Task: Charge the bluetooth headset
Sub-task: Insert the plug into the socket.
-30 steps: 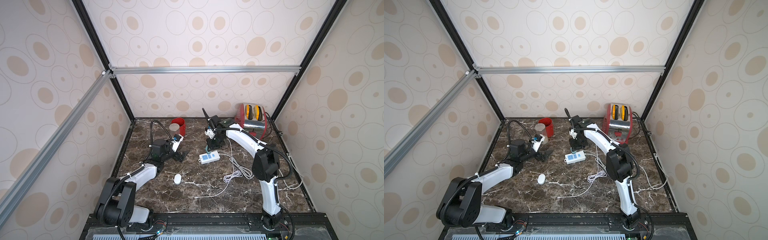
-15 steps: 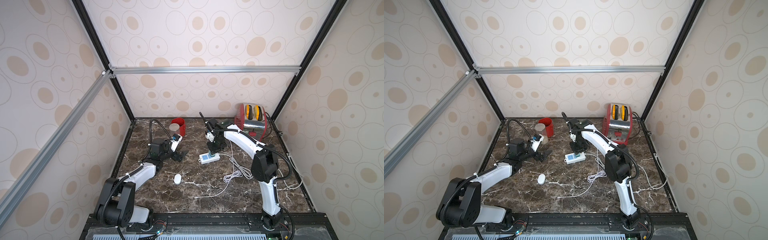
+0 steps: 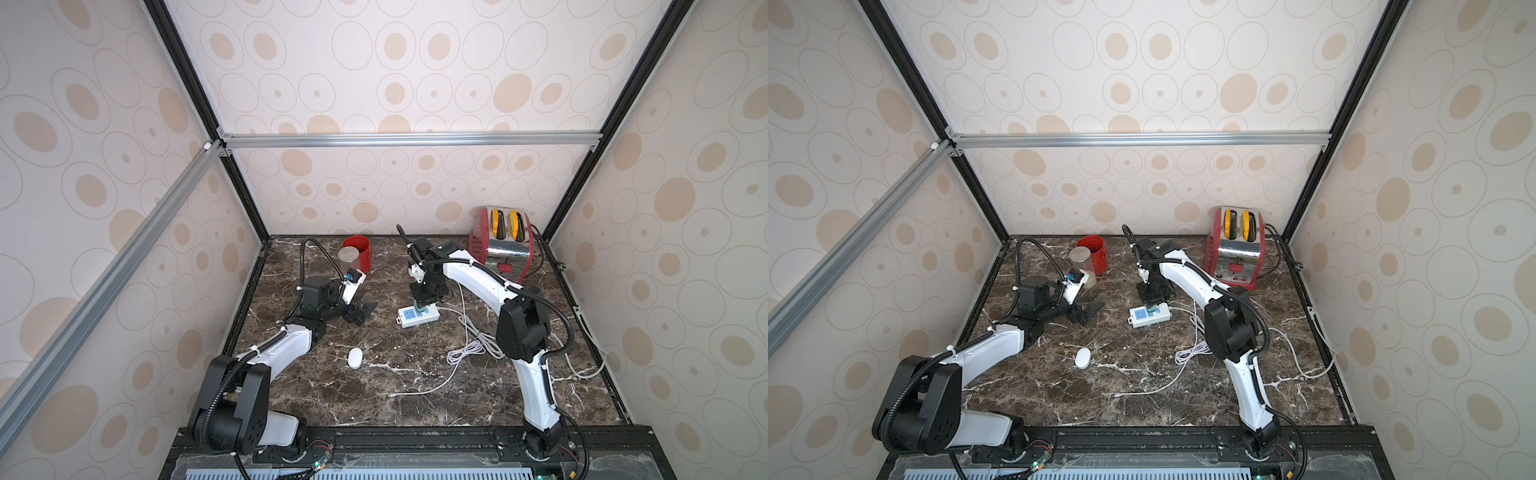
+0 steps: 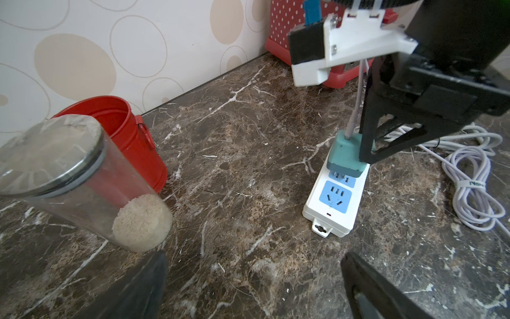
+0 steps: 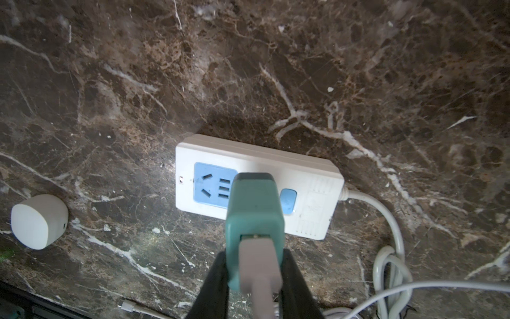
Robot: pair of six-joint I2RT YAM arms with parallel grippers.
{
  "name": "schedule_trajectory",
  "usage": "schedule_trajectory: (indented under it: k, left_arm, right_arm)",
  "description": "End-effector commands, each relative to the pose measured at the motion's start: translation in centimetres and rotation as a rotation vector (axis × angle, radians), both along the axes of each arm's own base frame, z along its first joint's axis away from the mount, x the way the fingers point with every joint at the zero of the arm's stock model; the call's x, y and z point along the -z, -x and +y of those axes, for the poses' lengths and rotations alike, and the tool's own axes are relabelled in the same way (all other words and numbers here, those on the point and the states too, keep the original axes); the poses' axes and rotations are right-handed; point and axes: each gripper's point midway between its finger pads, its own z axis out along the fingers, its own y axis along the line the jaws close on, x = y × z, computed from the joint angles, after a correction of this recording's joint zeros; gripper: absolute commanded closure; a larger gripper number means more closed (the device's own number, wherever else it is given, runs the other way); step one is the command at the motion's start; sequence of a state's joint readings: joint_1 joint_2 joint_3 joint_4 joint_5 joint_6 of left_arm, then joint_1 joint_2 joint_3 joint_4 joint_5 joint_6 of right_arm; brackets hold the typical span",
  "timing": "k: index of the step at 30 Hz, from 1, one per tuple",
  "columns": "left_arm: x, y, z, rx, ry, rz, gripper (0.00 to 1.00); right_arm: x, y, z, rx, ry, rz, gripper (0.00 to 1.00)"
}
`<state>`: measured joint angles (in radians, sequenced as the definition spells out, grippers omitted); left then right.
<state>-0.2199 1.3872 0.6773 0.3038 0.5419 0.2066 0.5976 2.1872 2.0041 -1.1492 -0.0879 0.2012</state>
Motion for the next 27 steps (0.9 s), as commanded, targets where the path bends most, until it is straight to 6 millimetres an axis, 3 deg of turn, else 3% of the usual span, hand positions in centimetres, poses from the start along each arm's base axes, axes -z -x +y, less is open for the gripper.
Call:
schedule_trajectory:
  k: [1,12,27]
  left_arm:
    - [-1.7,-0.6,0.0,0.02,-0.003,-0.046,0.01]
    - [-1.9,-0.6,-0.1,0.022,0.001,-0.05,0.01]
    - [-1.7,-0.5,-0.1,0.025,-0.004,-0.043,0.01]
  right_arm:
    - [0.3,0.7,-0.1,-0.005,0.034,0.026,1.0]
    - [-0.6,0.7,-0.2,0.012,0.042,0.011,1.0]
    - [1.5,1.4,-0.3,-0.007,0.079,0.045,1.0]
